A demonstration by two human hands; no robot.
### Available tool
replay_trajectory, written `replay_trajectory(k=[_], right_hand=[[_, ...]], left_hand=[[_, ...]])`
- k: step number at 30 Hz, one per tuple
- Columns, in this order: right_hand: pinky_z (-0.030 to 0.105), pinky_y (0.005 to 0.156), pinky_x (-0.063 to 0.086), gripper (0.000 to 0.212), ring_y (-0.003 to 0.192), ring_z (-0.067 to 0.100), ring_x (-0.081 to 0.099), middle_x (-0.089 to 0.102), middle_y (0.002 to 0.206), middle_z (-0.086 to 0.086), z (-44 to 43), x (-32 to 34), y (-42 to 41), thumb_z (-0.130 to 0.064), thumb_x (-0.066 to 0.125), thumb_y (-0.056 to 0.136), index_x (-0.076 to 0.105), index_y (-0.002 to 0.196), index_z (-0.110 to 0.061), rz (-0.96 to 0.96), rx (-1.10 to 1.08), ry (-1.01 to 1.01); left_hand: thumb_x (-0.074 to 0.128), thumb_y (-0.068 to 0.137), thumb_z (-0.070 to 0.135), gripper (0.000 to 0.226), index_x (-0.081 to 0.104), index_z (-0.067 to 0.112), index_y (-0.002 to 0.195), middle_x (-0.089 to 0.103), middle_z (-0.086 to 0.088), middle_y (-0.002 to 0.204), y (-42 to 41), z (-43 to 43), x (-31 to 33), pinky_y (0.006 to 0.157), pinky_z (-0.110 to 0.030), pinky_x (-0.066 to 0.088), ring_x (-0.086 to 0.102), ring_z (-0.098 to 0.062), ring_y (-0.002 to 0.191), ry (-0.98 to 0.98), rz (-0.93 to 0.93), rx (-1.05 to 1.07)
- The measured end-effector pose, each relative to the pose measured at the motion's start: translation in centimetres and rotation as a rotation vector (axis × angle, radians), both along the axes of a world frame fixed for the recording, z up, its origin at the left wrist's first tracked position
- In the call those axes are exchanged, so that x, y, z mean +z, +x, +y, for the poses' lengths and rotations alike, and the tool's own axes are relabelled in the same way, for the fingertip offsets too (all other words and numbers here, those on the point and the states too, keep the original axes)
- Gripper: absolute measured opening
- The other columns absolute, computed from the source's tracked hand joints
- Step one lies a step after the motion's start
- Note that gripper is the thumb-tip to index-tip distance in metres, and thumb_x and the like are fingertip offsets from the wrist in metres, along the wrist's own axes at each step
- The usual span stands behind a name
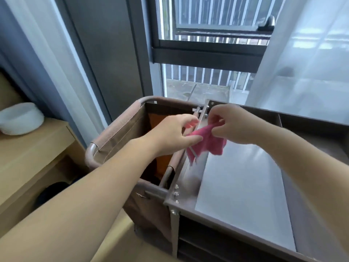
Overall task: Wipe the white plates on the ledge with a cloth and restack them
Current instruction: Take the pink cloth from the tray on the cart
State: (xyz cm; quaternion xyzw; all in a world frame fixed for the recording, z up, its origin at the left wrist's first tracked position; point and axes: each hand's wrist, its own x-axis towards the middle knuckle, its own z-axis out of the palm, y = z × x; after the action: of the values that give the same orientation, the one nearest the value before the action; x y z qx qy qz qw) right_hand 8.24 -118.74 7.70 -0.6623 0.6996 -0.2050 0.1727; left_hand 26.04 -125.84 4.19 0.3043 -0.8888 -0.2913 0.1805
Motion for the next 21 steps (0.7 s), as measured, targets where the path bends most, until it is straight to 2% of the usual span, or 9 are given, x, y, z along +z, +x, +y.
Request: replay_trajectory(k=[2, 4, 6, 9, 13, 15, 17, 19, 21], right_hand=[[0.021, 0.055, 0.045, 0.021, 0.07, 0.016, 0.061, 0.062, 0.081, -0.001, -1.4, 1.1, 1.5, -0.004, 0.057, 0.08, 0.06, 0.078, -0.025, -0.067, 0.068, -0.047], [0.017, 0.052, 0.042, 0.022, 0.068, 0.012, 0.057, 0.062, 0.08, -0.003, -3.0, 1.8, 3.3, -0.004, 0.055, 0.082, 0.062, 0.084, -0.025, -0.105, 0.134, -0.092], [0.014, 0.05, 0.042, 0.024, 0.068, 0.009, 0.057, 0.062, 0.081, -0.005, -4.3, 2.2, 5.4, -0.004, 0.055, 0.083, 0.064, 0.092, -0.025, -0.161, 0.208, -0.118], [0.016, 0.057, 0.048, 0.026, 0.077, 0.006, 0.062, 0.064, 0.088, -0.009, -6.1, 2.4, 9.1, -0.008, 0.06, 0.087, 0.062, 0.104, -0.028, -0.212, 0.333, -0.134], [0.019, 0.068, 0.055, 0.03, 0.083, 0.007, 0.067, 0.068, 0.096, -0.008, -8.4, 1.9, 15.3, -0.025, 0.069, 0.088, 0.062, 0.118, -0.026, -0.253, 0.446, -0.159], [0.025, 0.073, 0.058, 0.036, 0.083, 0.008, 0.068, 0.069, 0.097, -0.007, -9.6, 1.5, 19.3, -0.034, 0.073, 0.084, 0.063, 0.117, -0.025, -0.251, 0.487, -0.112], [0.027, 0.073, 0.059, 0.036, 0.08, 0.008, 0.068, 0.07, 0.092, -0.008, -10.7, 1.1, 23.7, -0.036, 0.077, 0.08, 0.064, 0.111, -0.023, -0.209, 0.549, -0.035], [0.03, 0.072, 0.059, 0.032, 0.077, 0.01, 0.069, 0.071, 0.087, -0.005, -11.9, 0.7, 28.6, -0.033, 0.081, 0.076, 0.065, 0.101, -0.022, -0.201, 0.601, 0.024], [0.024, 0.067, 0.056, 0.031, 0.077, 0.008, 0.069, 0.072, 0.086, -0.006, -13.0, 0.1, 33.9, -0.03, 0.083, 0.073, 0.065, 0.097, -0.025, -0.253, 0.639, 0.086]], left_hand=[[0.069, 0.085, 0.036, 0.037, 0.06, 0.026, 0.12, 0.066, 0.011, 0.114, 2.0, -0.1, 1.0, 0.096, -0.028, 0.05, 0.06, -0.004, 0.107, 0.086, 0.075, 0.026], [0.069, 0.086, 0.037, 0.034, 0.06, 0.029, 0.117, 0.066, 0.014, 0.107, 4.3, 0.0, 1.6, 0.088, -0.022, 0.053, 0.063, -0.002, 0.099, 0.119, 0.112, 0.087], [0.068, 0.086, 0.036, 0.028, 0.064, 0.029, 0.113, 0.065, 0.012, 0.102, 6.8, 0.1, 2.0, 0.081, -0.022, 0.055, 0.064, -0.003, 0.093, 0.079, 0.165, 0.192], [0.065, 0.09, 0.024, 0.01, 0.066, 0.028, 0.099, 0.064, 0.01, 0.091, 11.2, 0.4, 2.1, 0.073, -0.017, 0.049, 0.062, -0.003, 0.085, 0.029, 0.255, 0.367], [0.064, 0.09, 0.016, 0.018, 0.061, 0.033, 0.084, 0.062, 0.012, 0.079, 18.1, 0.8, 2.0, 0.072, -0.025, 0.049, 0.058, -0.002, 0.074, -0.056, 0.297, 0.578], [0.064, 0.089, 0.018, 0.012, 0.062, 0.029, 0.086, 0.066, 0.007, 0.081, 22.2, 0.9, 1.7, 0.077, -0.034, 0.052, 0.063, -0.009, 0.078, -0.049, 0.321, 0.667], [0.064, 0.086, 0.025, 0.004, 0.064, 0.027, 0.089, 0.07, 0.003, 0.086, 26.4, 0.9, 1.4, 0.079, -0.035, 0.054, 0.066, -0.014, 0.082, -0.048, 0.337, 0.736], [0.066, 0.088, 0.023, 0.004, 0.064, 0.025, 0.091, 0.07, 0.004, 0.087, 30.7, 1.0, 0.9, 0.079, -0.027, 0.053, 0.066, -0.009, 0.082, -0.053, 0.34, 0.786], [0.065, 0.09, 0.018, 0.008, 0.064, 0.027, 0.091, 0.069, 0.008, 0.086, 35.0, 1.0, 0.4, 0.076, -0.019, 0.05, 0.064, -0.001, 0.08, -0.06, 0.338, 0.829]])
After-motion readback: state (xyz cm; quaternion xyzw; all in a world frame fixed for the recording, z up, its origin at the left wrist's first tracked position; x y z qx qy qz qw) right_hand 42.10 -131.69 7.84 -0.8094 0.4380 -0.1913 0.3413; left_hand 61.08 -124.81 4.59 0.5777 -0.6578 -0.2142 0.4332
